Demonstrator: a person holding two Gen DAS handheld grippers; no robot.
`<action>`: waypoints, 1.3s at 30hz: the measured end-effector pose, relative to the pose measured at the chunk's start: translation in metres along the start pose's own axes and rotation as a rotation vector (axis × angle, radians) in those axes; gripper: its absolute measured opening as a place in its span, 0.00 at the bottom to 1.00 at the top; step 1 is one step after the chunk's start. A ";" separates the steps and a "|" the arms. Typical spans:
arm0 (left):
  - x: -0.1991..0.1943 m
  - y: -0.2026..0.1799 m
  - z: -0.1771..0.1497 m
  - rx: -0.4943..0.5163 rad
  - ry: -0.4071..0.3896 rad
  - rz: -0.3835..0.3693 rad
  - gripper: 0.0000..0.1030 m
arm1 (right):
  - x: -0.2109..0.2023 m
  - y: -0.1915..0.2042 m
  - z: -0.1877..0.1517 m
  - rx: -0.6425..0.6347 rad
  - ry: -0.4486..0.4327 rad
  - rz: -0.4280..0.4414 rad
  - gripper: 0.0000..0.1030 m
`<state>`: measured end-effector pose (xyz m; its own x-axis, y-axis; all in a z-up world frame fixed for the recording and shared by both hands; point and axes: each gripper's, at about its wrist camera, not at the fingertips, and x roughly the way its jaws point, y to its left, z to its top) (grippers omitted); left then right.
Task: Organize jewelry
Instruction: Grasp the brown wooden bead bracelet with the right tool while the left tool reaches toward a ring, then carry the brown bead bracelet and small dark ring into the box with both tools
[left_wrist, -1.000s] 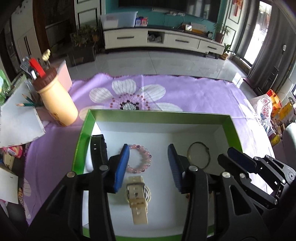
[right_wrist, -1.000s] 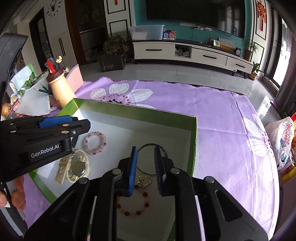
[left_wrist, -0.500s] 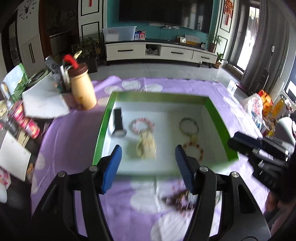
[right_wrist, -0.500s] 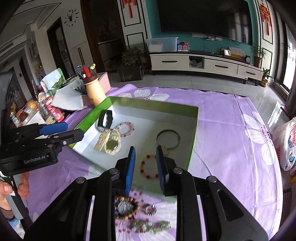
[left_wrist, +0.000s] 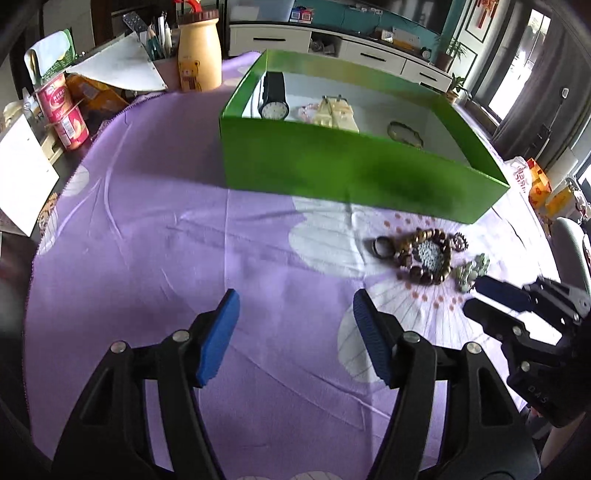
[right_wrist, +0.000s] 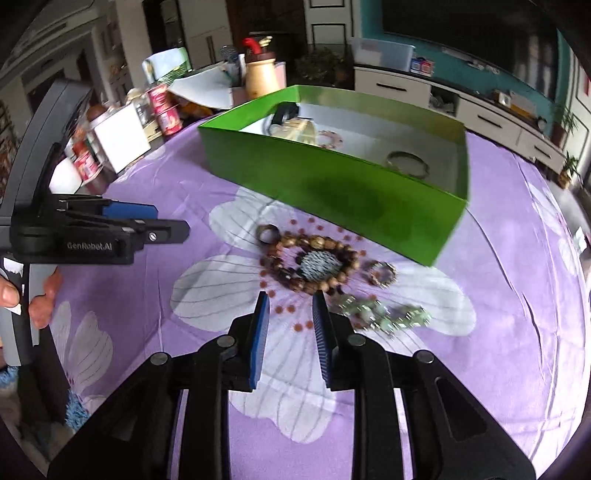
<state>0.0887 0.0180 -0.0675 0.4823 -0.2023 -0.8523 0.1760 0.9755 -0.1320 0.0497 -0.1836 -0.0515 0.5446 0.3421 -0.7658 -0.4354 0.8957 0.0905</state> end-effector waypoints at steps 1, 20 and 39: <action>0.000 0.000 -0.001 0.002 0.003 -0.001 0.63 | 0.006 0.002 0.005 -0.011 0.008 0.008 0.24; 0.023 -0.037 0.021 0.122 0.013 -0.043 0.63 | 0.011 -0.044 0.018 0.169 -0.065 0.120 0.10; 0.057 -0.083 0.032 0.288 -0.029 -0.028 0.20 | -0.026 -0.081 0.016 0.345 -0.205 0.214 0.10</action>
<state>0.1290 -0.0770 -0.0888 0.4974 -0.2348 -0.8352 0.4240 0.9057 -0.0021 0.0821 -0.2602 -0.0290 0.6143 0.5482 -0.5676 -0.3082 0.8288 0.4670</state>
